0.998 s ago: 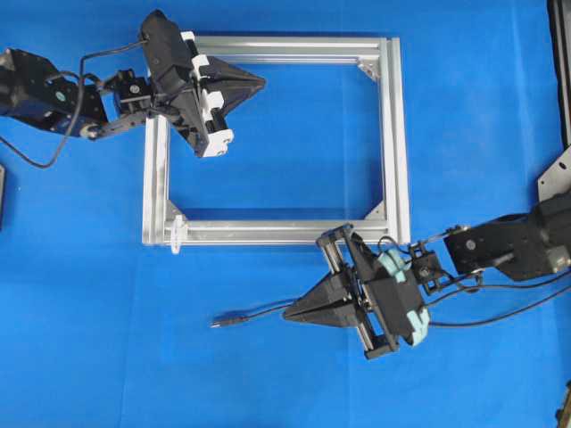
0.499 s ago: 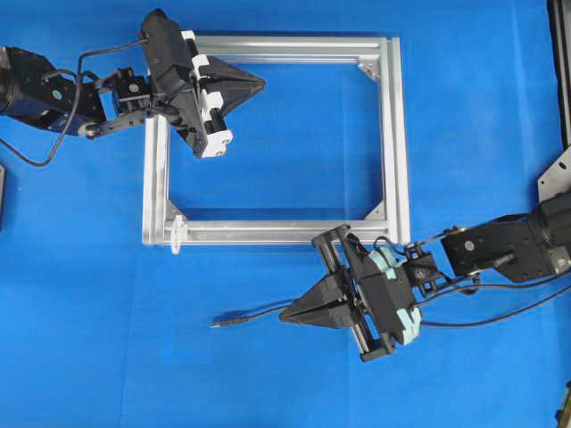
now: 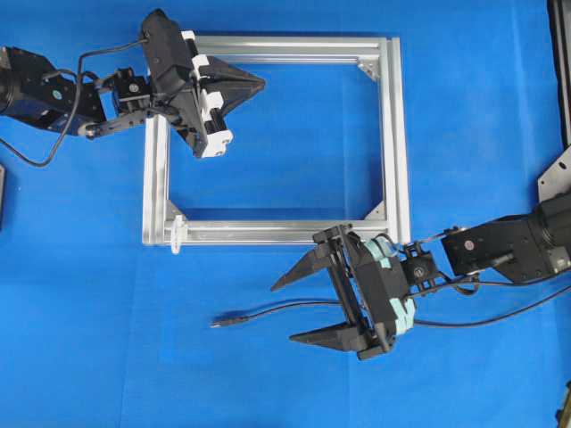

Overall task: Insert the wire through the string loop located on the left side.
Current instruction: 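Close the right gripper on the black USB cable near its plug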

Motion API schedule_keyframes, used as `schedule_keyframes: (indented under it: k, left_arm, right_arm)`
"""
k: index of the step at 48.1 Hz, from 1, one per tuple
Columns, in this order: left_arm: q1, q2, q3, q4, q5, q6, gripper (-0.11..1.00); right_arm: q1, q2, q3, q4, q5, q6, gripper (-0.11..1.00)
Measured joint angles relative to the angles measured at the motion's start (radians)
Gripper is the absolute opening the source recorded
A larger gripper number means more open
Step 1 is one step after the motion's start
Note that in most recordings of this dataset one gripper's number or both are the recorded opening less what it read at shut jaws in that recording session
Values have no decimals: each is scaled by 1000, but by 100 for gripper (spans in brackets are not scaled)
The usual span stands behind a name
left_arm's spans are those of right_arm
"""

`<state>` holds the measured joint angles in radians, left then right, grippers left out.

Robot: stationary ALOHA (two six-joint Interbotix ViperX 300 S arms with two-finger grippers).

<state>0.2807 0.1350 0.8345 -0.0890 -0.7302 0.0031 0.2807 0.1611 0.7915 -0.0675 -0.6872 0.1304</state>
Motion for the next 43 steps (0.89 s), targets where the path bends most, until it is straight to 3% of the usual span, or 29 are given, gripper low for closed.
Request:
schedule_keyframes:
  k: [20,43]
  left_arm:
    - [0,0,2,-2,0,0,0]
    - [0,0,2,0,2,-6,0]
  right_arm:
    - [5,204,-120,25,2,80,89]
    - [5,290,-181,60,41,80,88]
